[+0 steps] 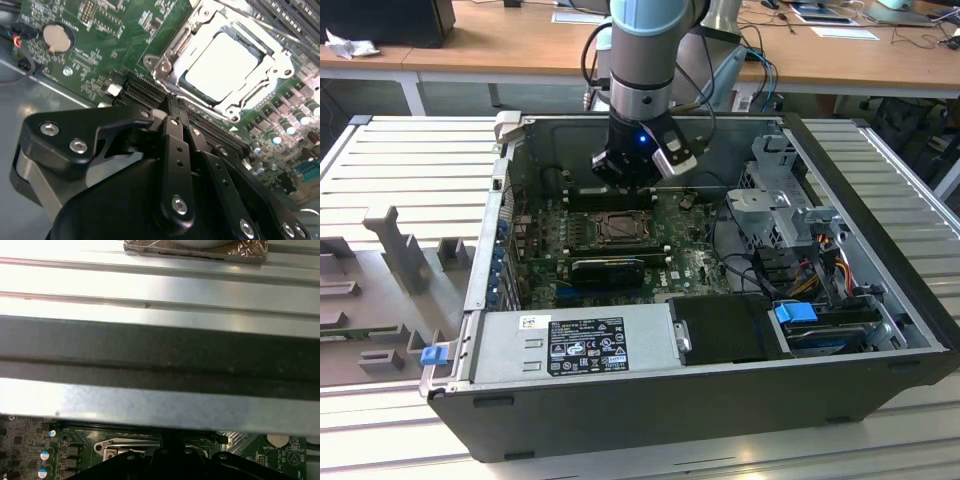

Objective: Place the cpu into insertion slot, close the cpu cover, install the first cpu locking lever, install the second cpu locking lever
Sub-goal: 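Install the first cpu locking lever, then install the second cpu locking lever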

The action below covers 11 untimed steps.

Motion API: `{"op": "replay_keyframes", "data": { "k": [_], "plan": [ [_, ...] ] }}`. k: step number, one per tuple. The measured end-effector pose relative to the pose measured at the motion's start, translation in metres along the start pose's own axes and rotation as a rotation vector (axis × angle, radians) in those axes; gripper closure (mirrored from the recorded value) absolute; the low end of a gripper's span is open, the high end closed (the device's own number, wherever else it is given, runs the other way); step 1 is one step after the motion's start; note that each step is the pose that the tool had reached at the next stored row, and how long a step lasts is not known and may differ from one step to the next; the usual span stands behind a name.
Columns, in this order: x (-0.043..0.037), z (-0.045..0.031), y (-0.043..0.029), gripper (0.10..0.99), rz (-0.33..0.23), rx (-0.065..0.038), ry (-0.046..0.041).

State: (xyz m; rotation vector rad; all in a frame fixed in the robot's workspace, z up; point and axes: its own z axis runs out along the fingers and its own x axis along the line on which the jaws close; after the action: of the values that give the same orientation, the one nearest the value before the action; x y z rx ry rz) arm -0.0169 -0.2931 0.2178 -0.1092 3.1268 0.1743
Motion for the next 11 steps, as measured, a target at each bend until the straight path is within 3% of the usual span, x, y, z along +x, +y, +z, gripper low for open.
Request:
{"op": "replay_keyframes", "data": {
  "k": [11],
  "plan": [
    [0.0003,-0.0005,-0.0045,0.980,0.000,0.000,0.0000]
  ]
}}
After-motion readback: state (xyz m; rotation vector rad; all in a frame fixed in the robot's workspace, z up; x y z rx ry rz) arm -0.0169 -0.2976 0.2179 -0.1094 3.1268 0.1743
